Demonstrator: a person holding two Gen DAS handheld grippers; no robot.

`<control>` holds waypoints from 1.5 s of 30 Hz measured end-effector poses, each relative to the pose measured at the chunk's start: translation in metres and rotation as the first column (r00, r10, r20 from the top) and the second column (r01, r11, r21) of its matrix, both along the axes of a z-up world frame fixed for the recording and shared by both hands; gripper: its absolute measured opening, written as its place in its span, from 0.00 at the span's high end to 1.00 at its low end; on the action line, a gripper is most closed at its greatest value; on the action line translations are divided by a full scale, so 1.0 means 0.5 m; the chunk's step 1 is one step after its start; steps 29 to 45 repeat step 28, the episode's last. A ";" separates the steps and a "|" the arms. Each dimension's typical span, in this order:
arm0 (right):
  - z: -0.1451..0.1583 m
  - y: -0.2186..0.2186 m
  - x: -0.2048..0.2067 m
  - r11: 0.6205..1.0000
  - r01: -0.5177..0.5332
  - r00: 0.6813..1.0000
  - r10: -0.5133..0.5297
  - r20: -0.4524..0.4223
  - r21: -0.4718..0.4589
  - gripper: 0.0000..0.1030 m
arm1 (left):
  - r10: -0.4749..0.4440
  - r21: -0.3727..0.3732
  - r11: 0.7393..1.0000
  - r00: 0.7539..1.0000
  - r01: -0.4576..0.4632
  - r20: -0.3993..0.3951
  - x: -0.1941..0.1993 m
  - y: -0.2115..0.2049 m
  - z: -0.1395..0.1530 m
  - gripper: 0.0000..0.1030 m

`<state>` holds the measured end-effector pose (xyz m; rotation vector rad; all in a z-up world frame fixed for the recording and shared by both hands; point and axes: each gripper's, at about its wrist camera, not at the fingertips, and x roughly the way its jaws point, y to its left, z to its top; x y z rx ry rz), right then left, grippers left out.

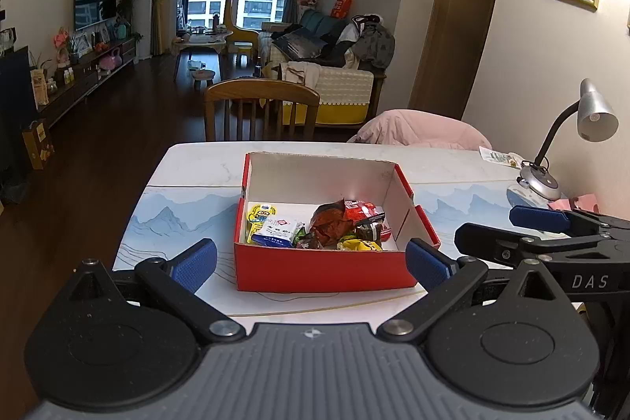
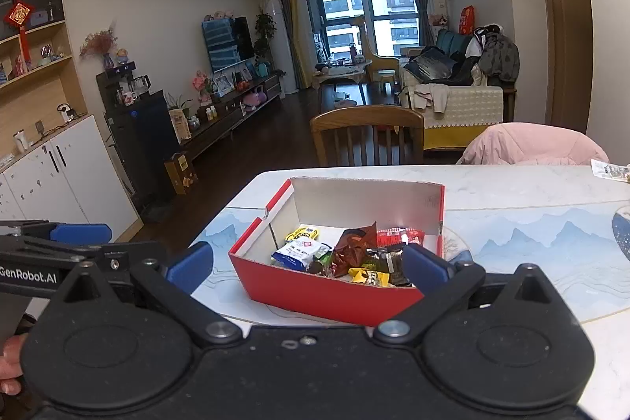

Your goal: Organize snacks

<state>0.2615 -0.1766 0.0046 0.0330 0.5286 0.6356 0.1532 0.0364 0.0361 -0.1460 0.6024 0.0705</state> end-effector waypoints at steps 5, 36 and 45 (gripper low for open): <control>0.000 -0.003 0.000 1.000 0.003 1.000 -0.003 0.005 -0.005 0.00 | -0.003 -0.001 1.000 1.000 0.003 0.002 -0.006 -0.002 0.002 0.00; 0.005 -0.010 -0.054 0.998 0.061 0.998 -0.061 0.014 -0.031 0.00 | -0.049 -0.020 0.999 0.999 0.049 0.000 -0.045 -0.003 0.011 0.00; 0.005 -0.010 -0.054 0.998 0.061 0.998 -0.061 0.014 -0.031 0.00 | -0.049 -0.020 0.999 0.999 0.049 0.000 -0.045 -0.003 0.011 0.00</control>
